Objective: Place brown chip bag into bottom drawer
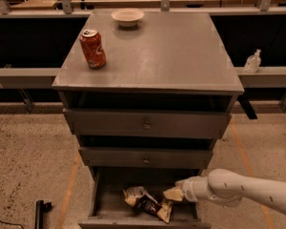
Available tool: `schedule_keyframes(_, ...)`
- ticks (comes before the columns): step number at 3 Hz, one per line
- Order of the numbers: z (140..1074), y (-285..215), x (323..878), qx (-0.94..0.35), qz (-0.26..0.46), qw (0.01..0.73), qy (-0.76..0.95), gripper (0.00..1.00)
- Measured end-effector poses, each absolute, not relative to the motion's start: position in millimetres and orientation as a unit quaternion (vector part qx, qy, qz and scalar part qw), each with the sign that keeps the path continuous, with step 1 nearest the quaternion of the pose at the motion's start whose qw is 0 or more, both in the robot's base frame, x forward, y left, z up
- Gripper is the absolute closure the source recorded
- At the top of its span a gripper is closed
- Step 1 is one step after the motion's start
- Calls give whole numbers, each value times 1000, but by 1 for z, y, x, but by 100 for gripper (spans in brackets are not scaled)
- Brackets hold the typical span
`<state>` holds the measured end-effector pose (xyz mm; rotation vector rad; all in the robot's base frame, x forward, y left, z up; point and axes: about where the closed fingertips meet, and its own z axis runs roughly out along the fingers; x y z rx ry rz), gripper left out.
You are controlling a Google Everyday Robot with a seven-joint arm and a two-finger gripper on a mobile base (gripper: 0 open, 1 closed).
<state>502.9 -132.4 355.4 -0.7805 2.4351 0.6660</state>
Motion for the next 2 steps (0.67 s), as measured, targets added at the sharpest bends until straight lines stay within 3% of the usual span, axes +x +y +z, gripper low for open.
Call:
schedule_keyframes(1, 421, -169, 484, -280, 209, 275, 896, 73)
schedule_keyframes(2, 438, -174, 490, -285, 196, 286, 894, 96)
